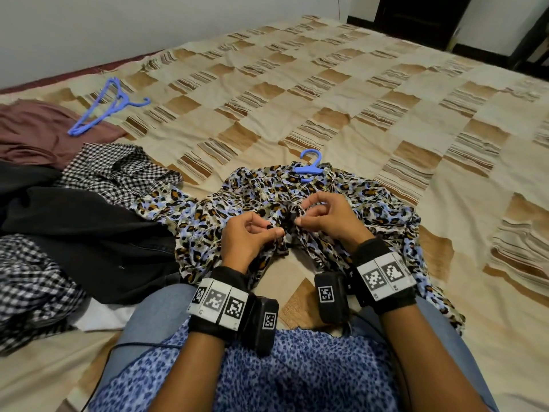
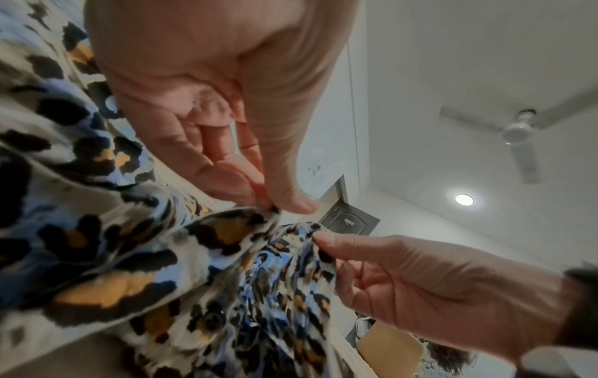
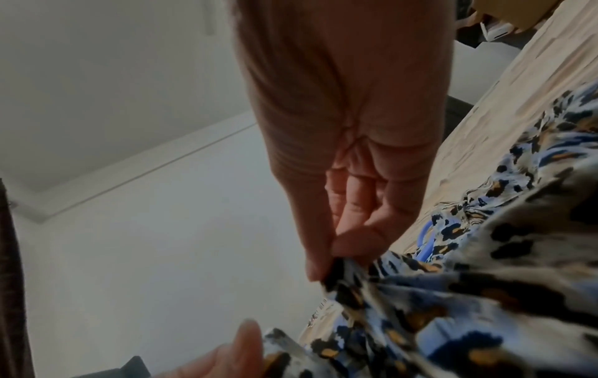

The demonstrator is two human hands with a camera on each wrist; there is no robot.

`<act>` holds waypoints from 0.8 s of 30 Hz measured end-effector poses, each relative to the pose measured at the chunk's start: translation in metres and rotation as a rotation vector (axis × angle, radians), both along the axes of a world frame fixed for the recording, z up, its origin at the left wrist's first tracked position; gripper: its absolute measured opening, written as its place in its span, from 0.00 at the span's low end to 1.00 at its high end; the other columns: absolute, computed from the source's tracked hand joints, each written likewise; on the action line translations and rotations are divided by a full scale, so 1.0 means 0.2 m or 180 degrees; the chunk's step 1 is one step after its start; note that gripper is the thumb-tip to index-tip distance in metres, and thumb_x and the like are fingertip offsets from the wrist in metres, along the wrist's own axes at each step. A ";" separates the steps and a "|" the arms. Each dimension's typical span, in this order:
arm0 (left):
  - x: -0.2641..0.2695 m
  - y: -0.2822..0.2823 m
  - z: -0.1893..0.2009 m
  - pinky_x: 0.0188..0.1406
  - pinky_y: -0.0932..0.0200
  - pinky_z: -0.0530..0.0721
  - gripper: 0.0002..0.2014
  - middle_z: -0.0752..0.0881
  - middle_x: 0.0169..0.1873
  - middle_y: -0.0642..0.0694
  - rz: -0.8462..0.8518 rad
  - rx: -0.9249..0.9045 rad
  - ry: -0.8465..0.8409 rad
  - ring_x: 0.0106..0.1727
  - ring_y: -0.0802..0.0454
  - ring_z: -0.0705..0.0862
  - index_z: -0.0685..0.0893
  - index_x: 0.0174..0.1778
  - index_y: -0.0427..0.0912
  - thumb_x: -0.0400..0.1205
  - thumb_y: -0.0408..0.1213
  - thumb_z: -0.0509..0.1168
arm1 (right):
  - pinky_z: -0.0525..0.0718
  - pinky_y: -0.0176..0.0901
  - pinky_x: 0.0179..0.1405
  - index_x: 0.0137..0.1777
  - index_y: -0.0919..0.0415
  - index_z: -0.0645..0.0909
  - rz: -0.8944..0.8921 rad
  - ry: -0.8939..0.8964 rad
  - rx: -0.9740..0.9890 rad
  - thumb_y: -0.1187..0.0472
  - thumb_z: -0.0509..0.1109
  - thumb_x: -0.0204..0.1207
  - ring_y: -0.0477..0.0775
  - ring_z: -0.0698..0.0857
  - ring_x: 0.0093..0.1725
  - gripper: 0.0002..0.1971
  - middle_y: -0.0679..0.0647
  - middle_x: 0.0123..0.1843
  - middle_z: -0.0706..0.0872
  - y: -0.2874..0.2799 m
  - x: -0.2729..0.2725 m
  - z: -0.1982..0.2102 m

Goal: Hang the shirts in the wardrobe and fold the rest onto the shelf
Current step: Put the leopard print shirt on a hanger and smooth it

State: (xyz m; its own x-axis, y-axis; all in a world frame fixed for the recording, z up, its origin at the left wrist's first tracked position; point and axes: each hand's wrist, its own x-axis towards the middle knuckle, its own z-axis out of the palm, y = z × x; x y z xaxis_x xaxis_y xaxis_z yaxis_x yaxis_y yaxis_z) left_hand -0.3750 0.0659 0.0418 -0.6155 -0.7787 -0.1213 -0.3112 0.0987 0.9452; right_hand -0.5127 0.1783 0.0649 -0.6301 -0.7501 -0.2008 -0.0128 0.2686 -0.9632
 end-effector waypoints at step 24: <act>-0.01 0.00 -0.03 0.30 0.62 0.83 0.04 0.88 0.32 0.44 -0.0020 0.0445 0.0143 0.34 0.54 0.85 0.88 0.40 0.44 0.73 0.31 0.75 | 0.88 0.37 0.35 0.42 0.62 0.81 0.0211 0.0527 0.0927 0.73 0.71 0.74 0.47 0.83 0.29 0.06 0.52 0.28 0.78 -0.02 -0.01 -0.04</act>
